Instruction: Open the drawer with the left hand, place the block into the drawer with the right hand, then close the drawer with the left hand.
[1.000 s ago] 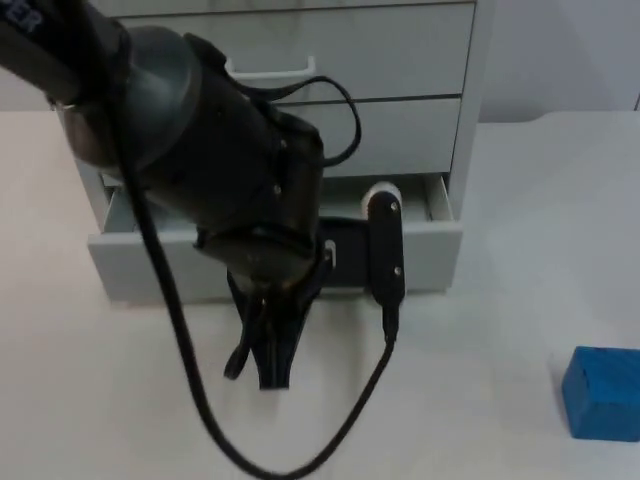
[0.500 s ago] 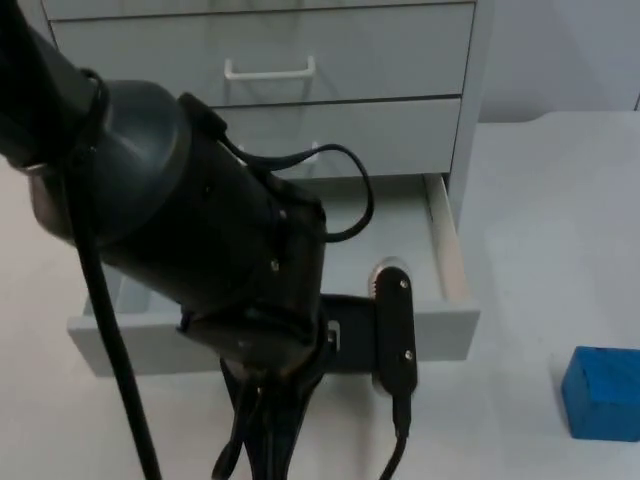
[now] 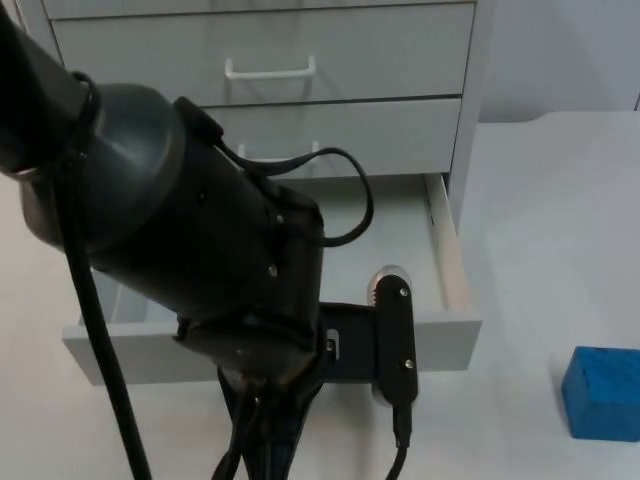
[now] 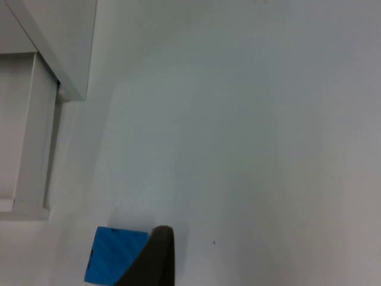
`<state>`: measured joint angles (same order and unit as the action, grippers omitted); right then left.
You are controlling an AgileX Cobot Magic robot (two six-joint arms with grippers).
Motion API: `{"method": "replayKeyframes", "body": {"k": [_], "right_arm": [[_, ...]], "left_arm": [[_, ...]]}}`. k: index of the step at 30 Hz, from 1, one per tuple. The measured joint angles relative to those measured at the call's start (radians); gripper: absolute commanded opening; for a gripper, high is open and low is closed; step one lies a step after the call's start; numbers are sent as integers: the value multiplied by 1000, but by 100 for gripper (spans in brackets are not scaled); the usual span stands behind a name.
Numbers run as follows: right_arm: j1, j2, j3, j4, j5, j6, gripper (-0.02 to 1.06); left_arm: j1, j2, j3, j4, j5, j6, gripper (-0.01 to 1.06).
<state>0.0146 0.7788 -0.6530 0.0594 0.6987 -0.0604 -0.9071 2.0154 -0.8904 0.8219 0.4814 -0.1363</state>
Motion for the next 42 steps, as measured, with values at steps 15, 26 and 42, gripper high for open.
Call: {"method": "replayKeyframes", "body": {"k": [15,26,42], "right_arm": [[0,0,0,1,0,0,105],[0,0,0,1,0,0,105],[0,0,0,1,2,0,105]], "left_arm": [[-6,-51,26,-230,22,117,97],[-6,-321,34,-487,109,305,96],[97,-685,34,-607,134,275,51]]}}
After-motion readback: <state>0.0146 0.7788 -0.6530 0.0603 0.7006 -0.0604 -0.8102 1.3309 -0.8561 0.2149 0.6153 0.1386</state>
